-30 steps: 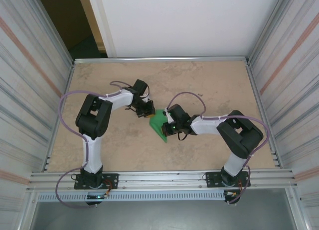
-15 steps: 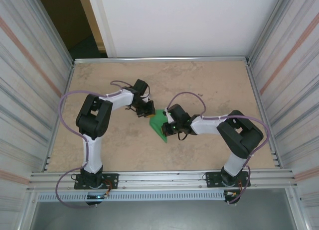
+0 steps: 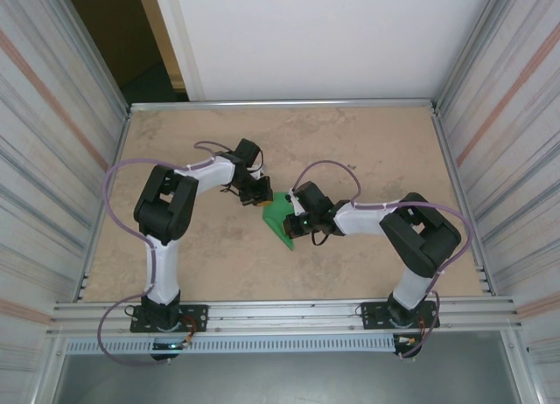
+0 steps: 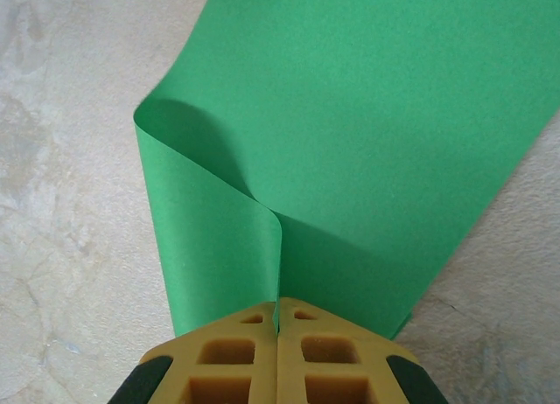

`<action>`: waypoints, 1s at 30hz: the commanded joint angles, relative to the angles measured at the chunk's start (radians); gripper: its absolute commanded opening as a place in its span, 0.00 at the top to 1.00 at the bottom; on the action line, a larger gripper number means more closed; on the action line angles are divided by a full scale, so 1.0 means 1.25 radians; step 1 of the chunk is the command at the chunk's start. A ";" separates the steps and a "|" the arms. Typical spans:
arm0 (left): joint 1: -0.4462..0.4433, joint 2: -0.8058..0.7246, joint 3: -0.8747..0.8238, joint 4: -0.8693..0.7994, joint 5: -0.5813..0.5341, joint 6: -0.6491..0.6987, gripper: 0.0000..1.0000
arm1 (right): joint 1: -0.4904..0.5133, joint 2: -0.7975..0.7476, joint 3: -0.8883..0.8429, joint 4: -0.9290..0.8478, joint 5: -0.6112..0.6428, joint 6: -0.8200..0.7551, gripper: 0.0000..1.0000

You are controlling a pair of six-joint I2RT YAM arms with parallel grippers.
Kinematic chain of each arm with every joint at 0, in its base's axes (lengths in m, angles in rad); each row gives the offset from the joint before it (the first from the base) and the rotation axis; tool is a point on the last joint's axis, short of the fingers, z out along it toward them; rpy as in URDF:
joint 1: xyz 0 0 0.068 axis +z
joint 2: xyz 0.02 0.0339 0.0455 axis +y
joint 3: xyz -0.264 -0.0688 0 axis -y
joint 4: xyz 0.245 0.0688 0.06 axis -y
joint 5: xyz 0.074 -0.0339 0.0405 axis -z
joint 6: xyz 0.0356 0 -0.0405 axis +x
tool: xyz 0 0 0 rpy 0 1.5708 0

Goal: Fold a paper plane with a square sheet of paper (pick it up from the middle)
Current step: Third fold the triangle at the center of the table.

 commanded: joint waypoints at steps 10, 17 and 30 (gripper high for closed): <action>0.018 -0.070 0.043 -0.040 -0.006 0.003 0.84 | -0.005 0.035 0.008 -0.047 0.014 0.011 1.00; 0.028 -0.260 -0.188 0.166 0.010 -0.146 0.77 | -0.005 0.035 0.010 -0.050 0.016 0.022 1.00; -0.099 -0.360 -0.477 0.451 0.058 -0.274 0.86 | -0.010 0.039 0.021 -0.063 -0.001 0.034 1.00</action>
